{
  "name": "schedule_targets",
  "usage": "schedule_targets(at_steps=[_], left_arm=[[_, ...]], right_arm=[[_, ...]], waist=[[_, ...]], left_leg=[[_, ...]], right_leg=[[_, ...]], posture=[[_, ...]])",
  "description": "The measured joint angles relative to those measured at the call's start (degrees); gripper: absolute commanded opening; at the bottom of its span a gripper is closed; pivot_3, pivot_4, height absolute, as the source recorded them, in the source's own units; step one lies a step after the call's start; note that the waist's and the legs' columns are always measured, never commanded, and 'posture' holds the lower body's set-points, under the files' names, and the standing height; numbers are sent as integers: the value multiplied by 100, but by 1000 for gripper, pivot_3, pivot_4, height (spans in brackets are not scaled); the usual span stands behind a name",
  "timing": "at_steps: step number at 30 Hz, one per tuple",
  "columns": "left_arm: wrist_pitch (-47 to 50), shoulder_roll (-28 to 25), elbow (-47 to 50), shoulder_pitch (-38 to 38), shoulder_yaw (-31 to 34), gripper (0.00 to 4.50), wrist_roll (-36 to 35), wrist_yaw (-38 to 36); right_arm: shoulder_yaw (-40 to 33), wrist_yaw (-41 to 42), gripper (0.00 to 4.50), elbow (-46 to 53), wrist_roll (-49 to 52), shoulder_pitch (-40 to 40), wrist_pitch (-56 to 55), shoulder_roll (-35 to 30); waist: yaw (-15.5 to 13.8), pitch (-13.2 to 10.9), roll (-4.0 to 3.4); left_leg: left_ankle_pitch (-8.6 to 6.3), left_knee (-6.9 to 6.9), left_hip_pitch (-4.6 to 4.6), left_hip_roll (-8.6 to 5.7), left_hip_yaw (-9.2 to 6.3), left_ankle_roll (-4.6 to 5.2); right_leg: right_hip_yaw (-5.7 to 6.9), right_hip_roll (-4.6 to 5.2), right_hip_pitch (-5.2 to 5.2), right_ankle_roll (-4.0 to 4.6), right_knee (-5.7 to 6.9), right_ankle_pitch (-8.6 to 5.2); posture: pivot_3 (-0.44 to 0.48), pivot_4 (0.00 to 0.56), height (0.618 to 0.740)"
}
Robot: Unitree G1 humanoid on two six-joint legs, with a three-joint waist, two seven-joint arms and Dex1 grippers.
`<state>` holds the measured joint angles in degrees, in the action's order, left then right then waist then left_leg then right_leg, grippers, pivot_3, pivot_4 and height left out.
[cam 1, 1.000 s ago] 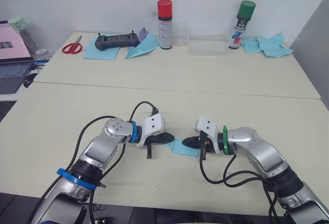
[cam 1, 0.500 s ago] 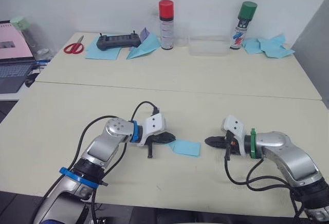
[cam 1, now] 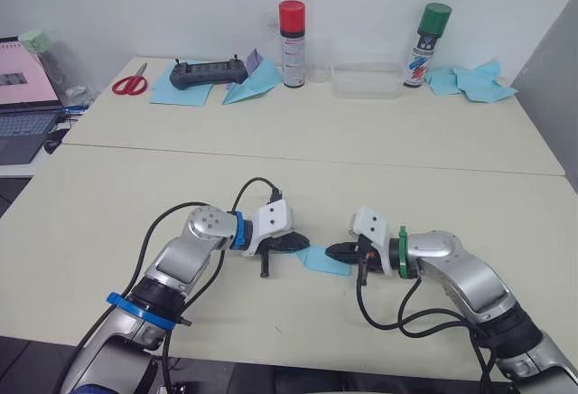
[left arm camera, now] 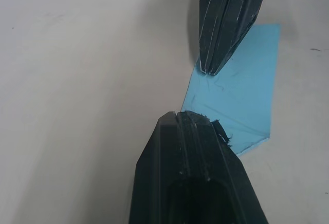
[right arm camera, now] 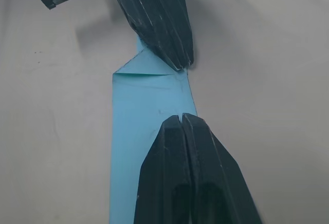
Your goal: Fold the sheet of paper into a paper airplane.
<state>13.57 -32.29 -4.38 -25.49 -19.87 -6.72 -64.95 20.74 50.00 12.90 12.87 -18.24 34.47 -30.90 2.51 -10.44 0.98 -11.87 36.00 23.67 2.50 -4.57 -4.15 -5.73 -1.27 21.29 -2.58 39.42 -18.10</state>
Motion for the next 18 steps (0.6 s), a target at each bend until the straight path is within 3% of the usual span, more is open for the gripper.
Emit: schedule_targets(at_steps=[4,11,16,18], left_arm=[[57,-57,108,223,179,0,-27,129],[101,-793,180,730,789,0,-179,211],[217,-606,266,793,923,0,-306,397],[231,-381,300,798,1090,0,-408,644]], right_arm=[[61,26,46,-58,-26,-34,-81,-6],[72,100,46,-156,-33,-35,-155,-26],[-39,170,46,-261,50,-29,-230,6],[-522,115,207,-331,492,32,-145,342]], waist=[[28,13,3],[89,21,4],[80,19,6],[76,-9,21]], left_leg=[[0,-2,-4,2,0,0],[-1,-21,-63,9,11,0],[-1,-21,-74,7,13,0],[0,-16,-54,8,10,-1]], right_leg=[[1,-1,-2,0,1,0],[-7,0,-41,11,1,-7],[-9,2,-59,14,-4,-9],[-9,1,-39,9,6,-6]], posture=[[0,150,740],[0,150,740],[0,150,740],[0,150,740]])
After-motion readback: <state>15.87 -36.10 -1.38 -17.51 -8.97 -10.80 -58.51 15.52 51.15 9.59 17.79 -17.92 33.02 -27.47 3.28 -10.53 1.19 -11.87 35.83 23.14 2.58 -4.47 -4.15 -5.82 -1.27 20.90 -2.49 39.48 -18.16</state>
